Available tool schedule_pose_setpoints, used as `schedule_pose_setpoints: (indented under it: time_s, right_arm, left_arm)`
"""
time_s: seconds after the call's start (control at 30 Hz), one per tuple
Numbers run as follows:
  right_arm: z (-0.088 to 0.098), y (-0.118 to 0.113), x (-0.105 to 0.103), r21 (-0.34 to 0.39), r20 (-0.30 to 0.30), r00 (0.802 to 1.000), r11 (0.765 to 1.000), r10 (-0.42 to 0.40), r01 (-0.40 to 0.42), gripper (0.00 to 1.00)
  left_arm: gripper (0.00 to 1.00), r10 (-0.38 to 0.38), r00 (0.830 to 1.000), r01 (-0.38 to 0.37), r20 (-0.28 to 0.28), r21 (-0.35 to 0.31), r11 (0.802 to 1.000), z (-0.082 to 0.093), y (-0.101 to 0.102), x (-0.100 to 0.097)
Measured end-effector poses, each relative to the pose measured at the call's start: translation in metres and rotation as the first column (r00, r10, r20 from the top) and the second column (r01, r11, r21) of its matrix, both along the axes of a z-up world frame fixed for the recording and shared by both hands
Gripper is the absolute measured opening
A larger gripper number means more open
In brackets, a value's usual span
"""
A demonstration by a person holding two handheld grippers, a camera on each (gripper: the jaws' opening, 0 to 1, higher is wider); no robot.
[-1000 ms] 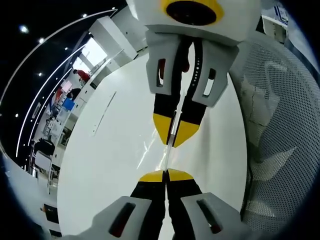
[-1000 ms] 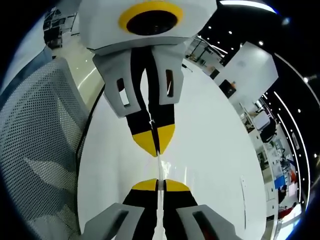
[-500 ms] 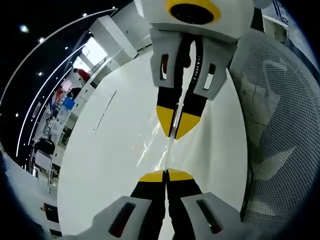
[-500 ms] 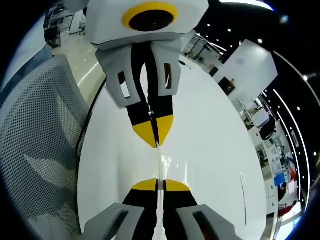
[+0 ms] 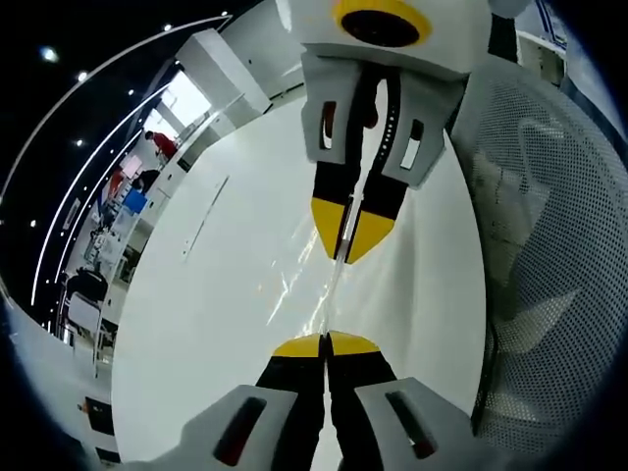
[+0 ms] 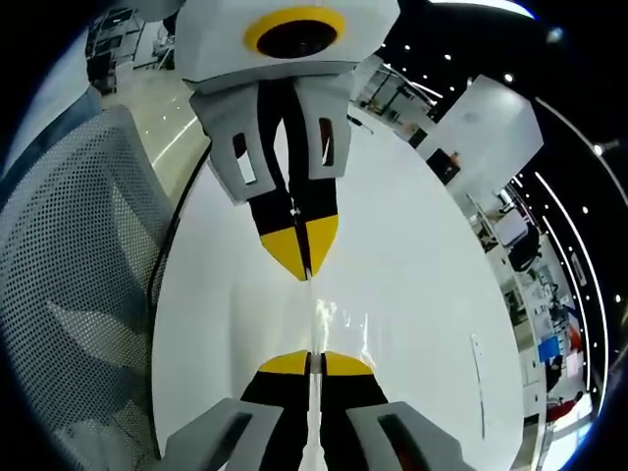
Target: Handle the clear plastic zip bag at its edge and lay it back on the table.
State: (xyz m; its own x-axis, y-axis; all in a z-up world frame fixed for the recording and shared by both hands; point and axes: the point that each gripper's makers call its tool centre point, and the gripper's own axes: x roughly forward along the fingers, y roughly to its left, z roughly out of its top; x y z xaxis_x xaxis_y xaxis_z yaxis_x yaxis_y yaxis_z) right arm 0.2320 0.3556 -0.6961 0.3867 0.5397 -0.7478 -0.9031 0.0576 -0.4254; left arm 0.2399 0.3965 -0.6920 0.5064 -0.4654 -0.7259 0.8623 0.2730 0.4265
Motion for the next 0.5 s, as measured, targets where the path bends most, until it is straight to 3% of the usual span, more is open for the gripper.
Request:
schedule_pose_setpoints:
  time_s: [0.5]
  right_arm:
    - [-0.0029, -0.0061, 0.0011, 0.0, -0.002, 1.0, 1.0, -0.017, 0.017, 0.0]
  left_arm:
    - [0.0, 0.001, 1.0, -0.001, -0.001, 0.004, 1.0, -0.0004, 0.0013, -0.0007]
